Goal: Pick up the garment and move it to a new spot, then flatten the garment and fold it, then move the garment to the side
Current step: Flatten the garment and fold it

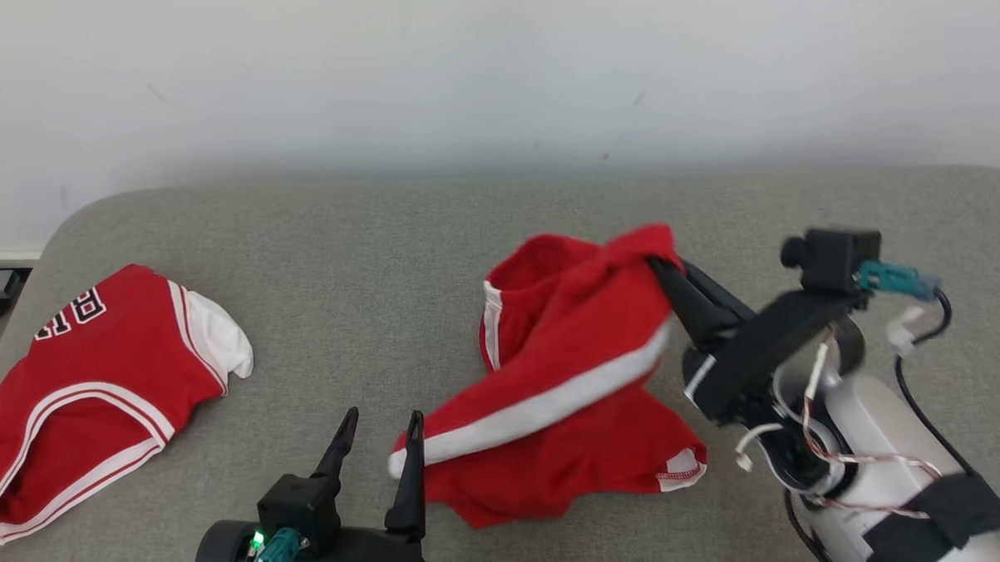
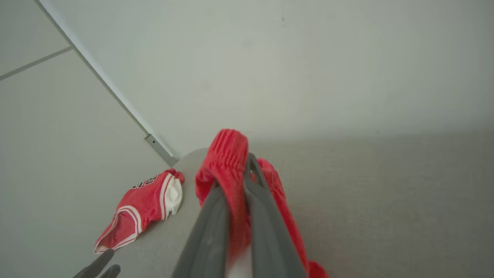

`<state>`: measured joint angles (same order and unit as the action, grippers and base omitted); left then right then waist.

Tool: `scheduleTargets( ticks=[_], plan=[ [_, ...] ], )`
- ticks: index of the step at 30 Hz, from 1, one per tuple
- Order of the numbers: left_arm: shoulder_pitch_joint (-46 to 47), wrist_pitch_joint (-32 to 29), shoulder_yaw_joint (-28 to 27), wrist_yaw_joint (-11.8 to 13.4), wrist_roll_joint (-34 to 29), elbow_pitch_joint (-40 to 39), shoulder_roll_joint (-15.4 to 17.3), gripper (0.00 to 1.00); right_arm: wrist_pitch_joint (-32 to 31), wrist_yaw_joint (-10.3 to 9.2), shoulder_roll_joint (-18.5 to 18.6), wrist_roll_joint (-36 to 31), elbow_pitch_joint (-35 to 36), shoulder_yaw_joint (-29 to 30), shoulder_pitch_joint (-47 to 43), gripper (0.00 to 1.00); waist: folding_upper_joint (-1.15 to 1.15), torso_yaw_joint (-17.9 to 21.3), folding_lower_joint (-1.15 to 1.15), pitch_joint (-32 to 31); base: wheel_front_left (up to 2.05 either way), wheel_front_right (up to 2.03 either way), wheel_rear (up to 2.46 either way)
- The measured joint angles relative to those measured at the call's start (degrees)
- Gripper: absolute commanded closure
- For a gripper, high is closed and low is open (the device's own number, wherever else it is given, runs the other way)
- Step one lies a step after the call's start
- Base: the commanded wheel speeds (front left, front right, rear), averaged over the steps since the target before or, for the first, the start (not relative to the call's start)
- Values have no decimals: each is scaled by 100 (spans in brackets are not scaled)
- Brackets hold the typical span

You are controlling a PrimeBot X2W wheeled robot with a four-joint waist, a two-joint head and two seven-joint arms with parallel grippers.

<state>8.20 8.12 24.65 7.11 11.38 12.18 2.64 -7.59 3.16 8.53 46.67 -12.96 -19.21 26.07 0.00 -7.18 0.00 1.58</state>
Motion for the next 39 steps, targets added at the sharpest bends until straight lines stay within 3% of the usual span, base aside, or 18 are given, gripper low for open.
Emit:
scheduleTargets(
  ticks=[7, 13, 28, 29, 30, 31, 39],
  plan=[
    [26, 5, 113, 0, 0, -52, 1, 0, 67, -454, 455, -309, -402, 290, -518, 100, 0, 94, 0, 143, 0, 0, 0],
    [71, 7, 199, 0, 15, -44, -1, 0, 102, -661, 383, -238, -751, 449, -391, 100, 0, 84, 0, 260, 0, 0, 0],
    [280, 44, 361, 0, 119, 53, -7, 0, 91, -720, 24, -266, -1901, 278, 307, 100, 0, -87, 0, 346, 0, 0, 0],
    [280, 51, 359, 0, 120, 74, -7, 0, 109, -720, 26, -309, -1983, 245, 345, 66, 0, -90, 0, 349, 0, 0, 0],
    [280, 52, 361, 0, 121, 92, -8, 0, 112, -719, 40, -354, -2056, 226, 376, 21, 0, -92, 0, 351, 0, 0, 0],
    [280, 53, 361, 0, 122, 108, -8, 0, 112, -687, 64, -375, -2086, 197, 380, 0, 0, -92, 0, 351, 0, 0, 0],
    [270, 99, 207, 1, 123, 236, -7, 0, 211, -248, 501, -713, -2146, -134, 364, 0, 0, -6, 0, 281, 0, 0, 0]
  ],
)
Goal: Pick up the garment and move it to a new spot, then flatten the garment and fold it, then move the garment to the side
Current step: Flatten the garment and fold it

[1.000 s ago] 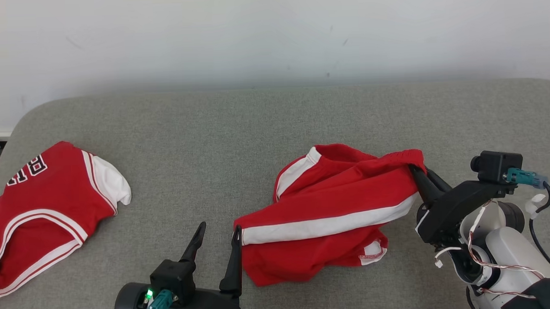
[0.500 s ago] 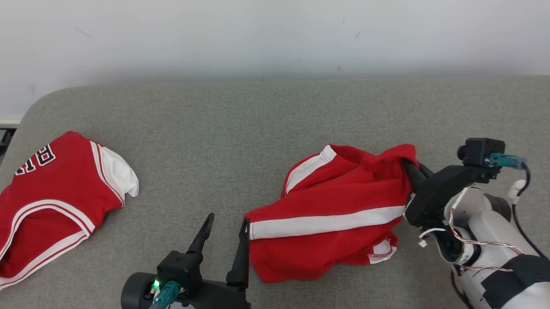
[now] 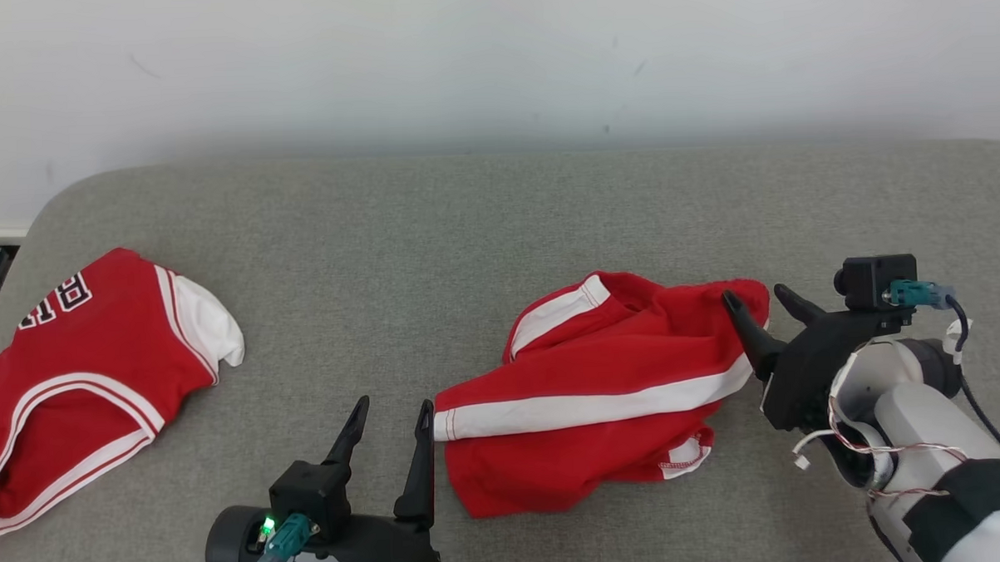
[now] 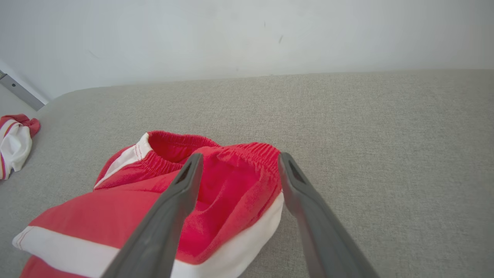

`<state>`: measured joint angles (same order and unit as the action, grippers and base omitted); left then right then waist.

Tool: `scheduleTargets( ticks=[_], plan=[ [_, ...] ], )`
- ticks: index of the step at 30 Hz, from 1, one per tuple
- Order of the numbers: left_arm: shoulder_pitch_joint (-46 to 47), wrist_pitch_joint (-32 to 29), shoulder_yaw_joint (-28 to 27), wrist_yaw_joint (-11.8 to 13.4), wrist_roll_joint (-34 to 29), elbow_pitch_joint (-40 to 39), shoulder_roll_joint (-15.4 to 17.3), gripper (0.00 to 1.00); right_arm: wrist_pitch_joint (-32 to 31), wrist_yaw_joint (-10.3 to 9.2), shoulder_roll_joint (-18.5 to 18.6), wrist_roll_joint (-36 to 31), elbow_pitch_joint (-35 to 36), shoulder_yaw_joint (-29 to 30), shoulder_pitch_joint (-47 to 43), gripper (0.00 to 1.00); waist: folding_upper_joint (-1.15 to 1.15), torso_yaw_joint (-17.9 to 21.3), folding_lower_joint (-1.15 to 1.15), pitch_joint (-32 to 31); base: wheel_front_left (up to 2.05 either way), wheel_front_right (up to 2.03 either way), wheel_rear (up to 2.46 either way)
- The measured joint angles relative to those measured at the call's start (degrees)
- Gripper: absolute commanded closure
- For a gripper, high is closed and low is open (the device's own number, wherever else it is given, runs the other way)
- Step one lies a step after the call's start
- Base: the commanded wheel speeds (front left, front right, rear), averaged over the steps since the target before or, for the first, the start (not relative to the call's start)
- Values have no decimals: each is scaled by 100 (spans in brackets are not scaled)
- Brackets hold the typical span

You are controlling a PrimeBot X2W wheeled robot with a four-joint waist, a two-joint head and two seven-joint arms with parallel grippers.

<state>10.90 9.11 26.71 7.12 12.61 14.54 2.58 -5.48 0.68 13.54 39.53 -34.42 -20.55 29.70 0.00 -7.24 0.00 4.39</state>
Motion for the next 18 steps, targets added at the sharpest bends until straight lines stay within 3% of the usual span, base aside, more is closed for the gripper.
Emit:
scheduleTargets(
  ticks=[6, 10, 18],
  plan=[
    [-50, 8, -33, -1, -2, 86, 0, 0, 52, 341, 499, -375, 350, -290, -302, 0, 0, 167, 0, -79, 0, 0, 0],
    [-110, 2, 44, -1, -2, 140, 1, 0, 38, 447, 1093, -791, 739, -606, -571, 0, 0, 273, 0, -137, 0, 0, 0],
    [14, -311, 287, -4, -27, 608, 3, 0, -170, 583, 1215, -938, 679, -844, -68, 0, 0, 274, 0, -78, 0, 0, 0]
  ],
)
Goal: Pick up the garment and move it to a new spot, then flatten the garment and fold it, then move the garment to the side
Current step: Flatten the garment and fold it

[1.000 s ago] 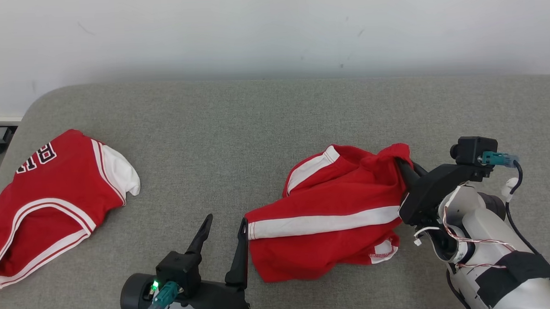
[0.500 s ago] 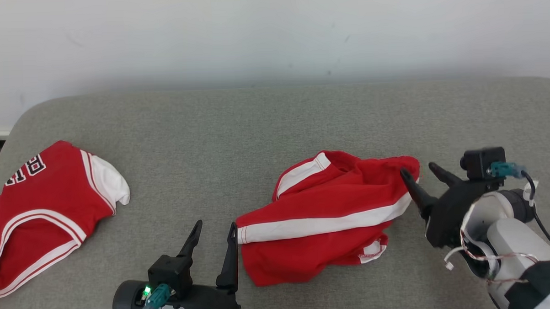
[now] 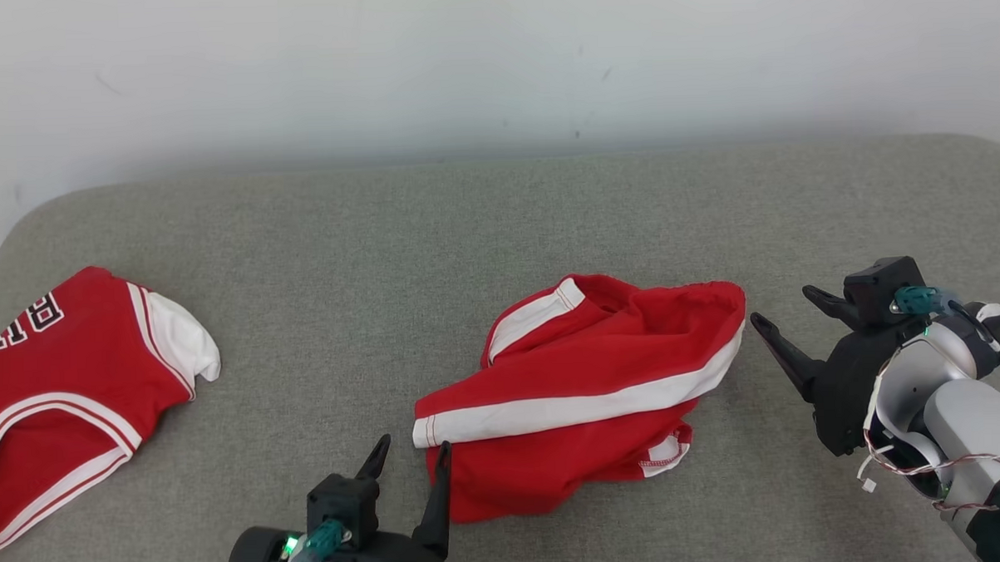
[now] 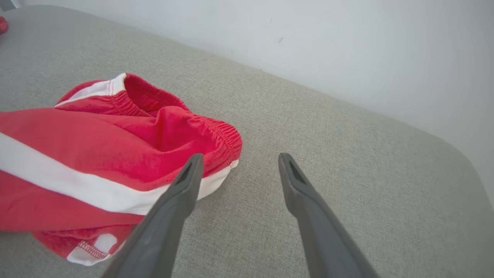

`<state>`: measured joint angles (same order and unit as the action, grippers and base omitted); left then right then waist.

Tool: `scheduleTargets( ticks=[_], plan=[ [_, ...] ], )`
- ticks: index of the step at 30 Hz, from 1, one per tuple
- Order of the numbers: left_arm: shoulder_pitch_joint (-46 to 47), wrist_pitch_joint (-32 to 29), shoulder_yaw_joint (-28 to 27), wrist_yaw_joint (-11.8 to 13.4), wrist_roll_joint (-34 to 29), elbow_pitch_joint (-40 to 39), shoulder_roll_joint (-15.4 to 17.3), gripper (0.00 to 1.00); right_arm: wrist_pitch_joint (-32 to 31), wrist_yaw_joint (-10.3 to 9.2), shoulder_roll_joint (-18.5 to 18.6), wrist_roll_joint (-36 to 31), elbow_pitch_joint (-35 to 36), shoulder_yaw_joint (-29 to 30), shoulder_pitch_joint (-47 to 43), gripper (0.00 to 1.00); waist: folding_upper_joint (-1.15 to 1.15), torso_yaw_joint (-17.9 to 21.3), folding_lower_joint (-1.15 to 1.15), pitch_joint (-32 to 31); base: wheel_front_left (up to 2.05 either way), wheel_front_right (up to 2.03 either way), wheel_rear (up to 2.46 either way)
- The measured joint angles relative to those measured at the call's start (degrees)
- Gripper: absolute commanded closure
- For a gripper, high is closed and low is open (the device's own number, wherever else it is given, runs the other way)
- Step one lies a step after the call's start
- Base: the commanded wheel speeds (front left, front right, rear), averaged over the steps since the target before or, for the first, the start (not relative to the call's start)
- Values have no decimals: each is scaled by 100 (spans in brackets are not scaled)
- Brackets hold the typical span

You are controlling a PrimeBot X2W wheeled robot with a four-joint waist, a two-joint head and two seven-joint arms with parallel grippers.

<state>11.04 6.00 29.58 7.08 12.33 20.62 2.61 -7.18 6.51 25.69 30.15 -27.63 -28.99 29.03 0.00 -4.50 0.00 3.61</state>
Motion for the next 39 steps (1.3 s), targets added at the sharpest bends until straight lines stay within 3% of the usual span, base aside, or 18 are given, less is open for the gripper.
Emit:
scheduleTargets(
  ticks=[13, 25, 26, 27, 29, 30, 32, 39],
  plan=[
    [828, -436, 129, -136, 38, 541, -16, 0, -398, 56, -102, 10, -646, -277, 722, 0, 0, -197, 0, 447, 0, 0, 0],
    [1168, -858, 413, -341, 693, 1035, -25, 0, -639, 57, -337, 227, -1229, -536, 1059, 0, 0, -400, -1, 703, 0, 0, 0],
    [1174, -898, 445, -358, 749, 1057, -26, 52, -673, 56, -355, 272, -1284, -576, 1065, 11, 0, -402, -1, 706, 0, 0, 0],
    [1177, -937, 472, -365, 824, 1072, -27, 70, -703, 56, -371, 327, -1327, -612, 1065, 40, 0, -403, 0, 708, 0, 0, 0],
    [1178, -953, 532, -417, 1120, 1071, -25, 85, -753, 56, -411, 423, -1393, -654, 1076, 66, 0, -404, -1, 714, 0, 0, 0],
    [1180, -959, 590, -476, 1241, 1058, -22, 100, -789, 57, -421, 433, -1432, -708, 1102, 100, 0, -404, -1, 716, 0, 0, 0],
    [1183, -957, 690, -511, 1550, 1011, -26, 100, -801, 57, -425, 492, -1467, -771, 1155, 100, 0, -409, -1, 715, 0, 0, 0],
    [1373, -917, 821, -455, 1552, 1166, -30, 100, -791, 58, -415, 646, -1604, -932, 1235, 100, 0, -422, 0, 663, 0, 0, 0]
  ],
)
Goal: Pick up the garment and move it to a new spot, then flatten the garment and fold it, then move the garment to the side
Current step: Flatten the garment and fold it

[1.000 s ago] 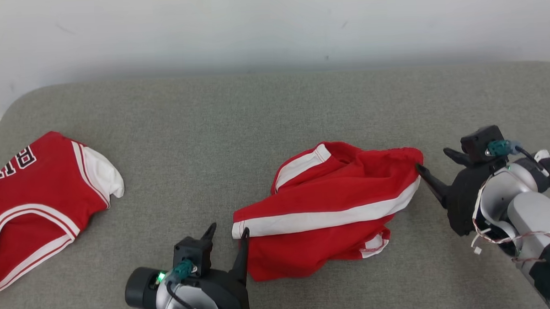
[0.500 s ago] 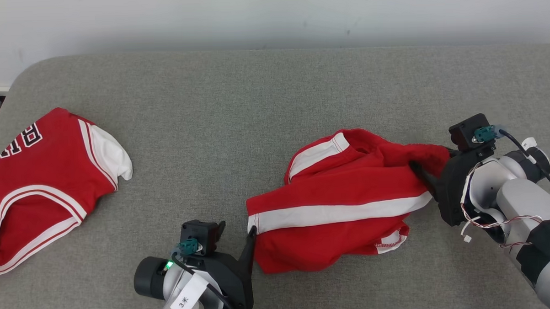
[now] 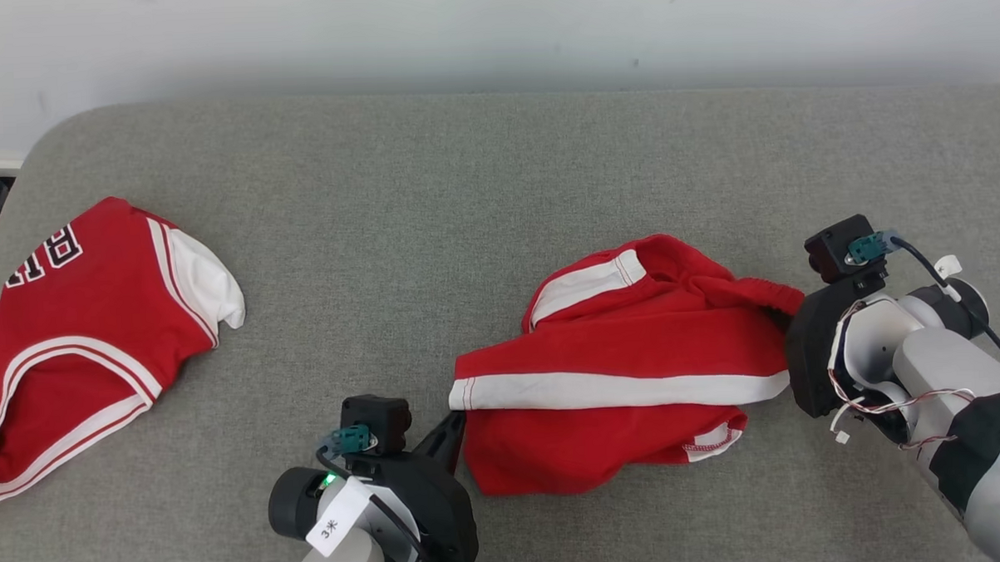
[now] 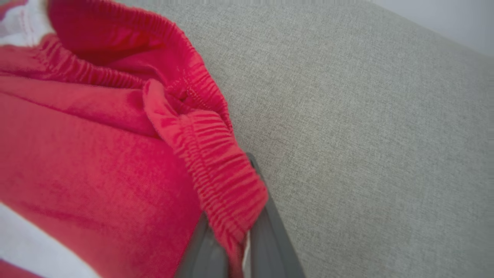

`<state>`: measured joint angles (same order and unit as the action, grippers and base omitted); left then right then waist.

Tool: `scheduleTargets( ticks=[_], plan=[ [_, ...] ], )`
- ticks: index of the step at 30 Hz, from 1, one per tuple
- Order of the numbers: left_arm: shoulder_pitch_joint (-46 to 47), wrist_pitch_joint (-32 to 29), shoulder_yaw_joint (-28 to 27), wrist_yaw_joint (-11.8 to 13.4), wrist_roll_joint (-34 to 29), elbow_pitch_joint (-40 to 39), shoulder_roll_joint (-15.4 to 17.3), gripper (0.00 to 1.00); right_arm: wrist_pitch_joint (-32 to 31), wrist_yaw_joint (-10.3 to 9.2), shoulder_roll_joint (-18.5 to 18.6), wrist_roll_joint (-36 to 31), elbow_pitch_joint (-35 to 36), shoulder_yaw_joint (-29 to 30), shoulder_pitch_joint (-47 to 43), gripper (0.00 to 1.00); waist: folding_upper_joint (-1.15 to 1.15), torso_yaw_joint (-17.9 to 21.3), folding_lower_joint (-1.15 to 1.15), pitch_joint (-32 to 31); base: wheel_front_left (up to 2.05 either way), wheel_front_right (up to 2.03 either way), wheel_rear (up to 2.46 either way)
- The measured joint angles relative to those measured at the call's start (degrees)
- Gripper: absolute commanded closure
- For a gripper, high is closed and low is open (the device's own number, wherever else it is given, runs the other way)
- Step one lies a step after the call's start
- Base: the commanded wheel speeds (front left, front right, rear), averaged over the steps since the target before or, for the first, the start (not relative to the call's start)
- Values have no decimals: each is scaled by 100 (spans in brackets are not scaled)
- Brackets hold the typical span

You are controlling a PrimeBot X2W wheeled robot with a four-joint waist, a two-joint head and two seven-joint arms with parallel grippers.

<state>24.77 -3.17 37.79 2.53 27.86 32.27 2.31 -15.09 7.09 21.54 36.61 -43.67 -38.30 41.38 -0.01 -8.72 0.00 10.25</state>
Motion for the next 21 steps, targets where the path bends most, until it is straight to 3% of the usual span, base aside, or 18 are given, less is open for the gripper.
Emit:
scheduleTargets(
  ticks=[8, 9, 10, 11, 21],
  plan=[
    [29, 99, 63, 55, 82, 113, -2, 100, 86, 0, 16, 197, -62, -138, 30, 100, 0, -12, 0, -89, 0, 0, 0],
    [36, 121, 71, 70, 91, 151, -2, 100, 107, 0, 12, 227, -79, -141, 31, 58, 0, -12, 0, -97, 0, 0, 0],
    [43, 131, 70, 108, 87, 199, -2, 55, 146, 0, 10, 246, -91, -146, 31, 0, 0, -12, 0, -110, 0, 0, 0],
    [43, 178, 60, 108, 71, 230, -2, 0, 172, 0, 8, 278, -94, -146, 32, 0, 0, -9, 0, -125, 0, 0, 0],
    [-128, 636, -105, 301, -153, -8, 180, 0, 561, 4, 283, 495, 233, -320, -112, 0, 0, 61, 1, -332, 0, 0, 0]
  ],
)
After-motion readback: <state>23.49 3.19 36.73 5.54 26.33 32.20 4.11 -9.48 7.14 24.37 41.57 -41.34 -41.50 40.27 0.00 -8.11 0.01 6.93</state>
